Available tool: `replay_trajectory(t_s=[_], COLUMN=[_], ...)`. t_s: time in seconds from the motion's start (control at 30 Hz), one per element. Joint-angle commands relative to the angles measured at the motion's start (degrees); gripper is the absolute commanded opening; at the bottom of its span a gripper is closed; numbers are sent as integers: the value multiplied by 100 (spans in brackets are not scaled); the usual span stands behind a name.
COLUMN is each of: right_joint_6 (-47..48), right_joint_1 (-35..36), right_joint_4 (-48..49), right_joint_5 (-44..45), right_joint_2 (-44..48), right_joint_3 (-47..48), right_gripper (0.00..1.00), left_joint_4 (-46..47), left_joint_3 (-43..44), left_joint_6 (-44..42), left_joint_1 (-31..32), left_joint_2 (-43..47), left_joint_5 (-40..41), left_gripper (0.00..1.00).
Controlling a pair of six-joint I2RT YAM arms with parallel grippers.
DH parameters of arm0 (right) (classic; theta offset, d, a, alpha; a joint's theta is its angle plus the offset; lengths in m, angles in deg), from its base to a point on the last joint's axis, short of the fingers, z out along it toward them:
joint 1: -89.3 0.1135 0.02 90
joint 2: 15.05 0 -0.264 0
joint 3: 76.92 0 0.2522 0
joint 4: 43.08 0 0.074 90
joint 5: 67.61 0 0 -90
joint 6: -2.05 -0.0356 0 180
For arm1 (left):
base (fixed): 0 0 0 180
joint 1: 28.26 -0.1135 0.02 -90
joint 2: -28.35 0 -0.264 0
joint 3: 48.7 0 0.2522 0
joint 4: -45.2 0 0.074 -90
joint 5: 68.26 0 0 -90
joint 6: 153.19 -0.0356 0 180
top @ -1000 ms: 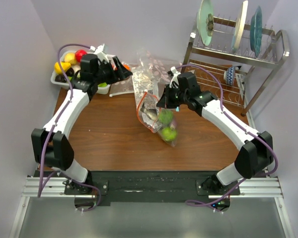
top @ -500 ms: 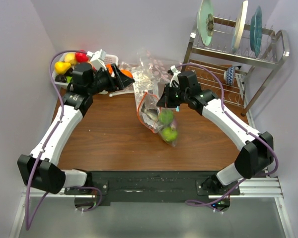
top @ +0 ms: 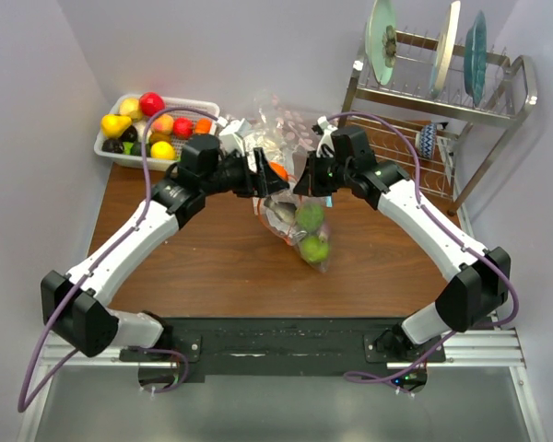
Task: Place the food in the zip-top bag and seal the zipper
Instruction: Place the fake fruit in the zipper food storage bag.
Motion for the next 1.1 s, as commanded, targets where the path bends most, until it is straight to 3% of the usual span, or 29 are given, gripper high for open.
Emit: replay_trajectory(t_s=[0.0,0.3,0.4,0.5,0.6,1.07], right_joint_6=[96,-27,-45,-54,-63,-71], right_joint_1=[-25,-25,-25,-25,-42,-68], right_joint_4=[-60,142,169,195,221,336], right_joint_5=[182,261,314,349,366,454], right_joint_2=[236,395,447,483,518,579], right_joint_3=[254,104,43,-1,-54,-292], right_gripper=[0,0,0,0,0,0], left_joint_4=[-149,-290,-615,-809,-1011,-2171], left_joint_3=[-67,-225,-24,126,337,1584], left_joint_6=[-122,-175,-201,-254,-359,-711], left_joint_1=[287,559,604,630,674,735], left_joint_2=[-61,-465,-659,-826,-958,-774], left_joint_5=[253,482,728,711,659,1088], left_gripper=[56,58,64,72,99,100])
